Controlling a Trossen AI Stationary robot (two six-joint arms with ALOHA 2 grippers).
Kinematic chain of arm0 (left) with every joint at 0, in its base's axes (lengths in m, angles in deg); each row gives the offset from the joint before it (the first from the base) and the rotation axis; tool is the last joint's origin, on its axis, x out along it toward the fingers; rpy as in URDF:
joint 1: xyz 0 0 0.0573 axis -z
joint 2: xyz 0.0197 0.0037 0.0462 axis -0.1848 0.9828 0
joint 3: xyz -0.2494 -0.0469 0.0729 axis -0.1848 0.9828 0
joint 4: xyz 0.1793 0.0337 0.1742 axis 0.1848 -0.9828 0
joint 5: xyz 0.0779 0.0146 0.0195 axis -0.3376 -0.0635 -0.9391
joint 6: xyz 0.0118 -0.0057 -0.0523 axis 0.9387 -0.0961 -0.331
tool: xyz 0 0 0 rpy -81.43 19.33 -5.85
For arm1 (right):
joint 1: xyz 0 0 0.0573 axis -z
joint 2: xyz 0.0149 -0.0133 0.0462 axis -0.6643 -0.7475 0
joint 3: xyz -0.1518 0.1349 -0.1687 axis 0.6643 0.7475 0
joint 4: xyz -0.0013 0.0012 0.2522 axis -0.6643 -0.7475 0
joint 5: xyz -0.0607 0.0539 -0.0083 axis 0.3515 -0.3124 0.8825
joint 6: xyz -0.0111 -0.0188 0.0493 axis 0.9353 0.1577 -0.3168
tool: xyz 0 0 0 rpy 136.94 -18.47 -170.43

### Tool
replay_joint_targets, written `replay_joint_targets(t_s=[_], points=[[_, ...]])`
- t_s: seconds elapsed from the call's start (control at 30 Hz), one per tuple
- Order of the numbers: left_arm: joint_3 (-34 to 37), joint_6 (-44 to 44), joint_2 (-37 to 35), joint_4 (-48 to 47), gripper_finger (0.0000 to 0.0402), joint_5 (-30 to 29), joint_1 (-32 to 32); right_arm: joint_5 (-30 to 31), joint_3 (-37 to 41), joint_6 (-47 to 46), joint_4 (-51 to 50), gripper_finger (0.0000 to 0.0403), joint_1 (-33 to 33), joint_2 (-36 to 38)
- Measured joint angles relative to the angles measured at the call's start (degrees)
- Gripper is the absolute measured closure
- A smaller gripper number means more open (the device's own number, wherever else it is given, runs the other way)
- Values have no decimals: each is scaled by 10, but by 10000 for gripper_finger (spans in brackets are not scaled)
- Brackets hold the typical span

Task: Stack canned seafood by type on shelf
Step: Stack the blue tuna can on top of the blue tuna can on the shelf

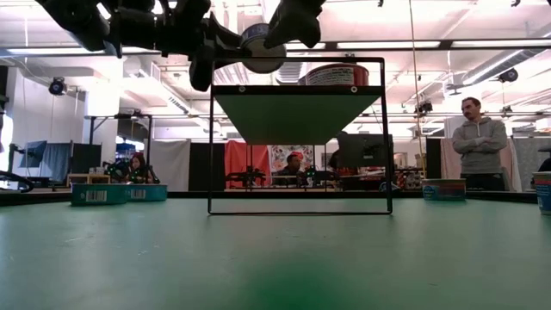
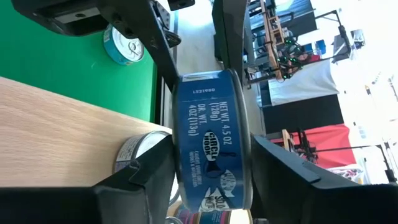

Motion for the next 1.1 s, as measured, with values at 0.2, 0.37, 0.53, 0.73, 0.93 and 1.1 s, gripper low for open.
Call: replay_joint_targets(t_s=[0.2, 0.37, 0.53, 0.73, 0.93, 1.1], points=[[0, -2, 0, -1, 273, 2, 0, -3, 0, 10, -9, 255, 0, 0], [1, -6, 0, -4, 272, 5, 0, -5, 0, 6, -15, 262, 0, 0], [1, -21, 0, 5, 175, -13, 0, 5, 0, -1, -14, 262, 0, 0], [1, -2, 0, 0, 94, -90, 0, 19, 0, -5, -16, 262, 2, 0], [2, -7, -3, -1, 88, -138, 0, 11, 0, -20, -17, 262, 11, 0], [2, -41, -8, -2, 94, -128, 0, 8, 1, -50, -29, 262, 23, -3]])
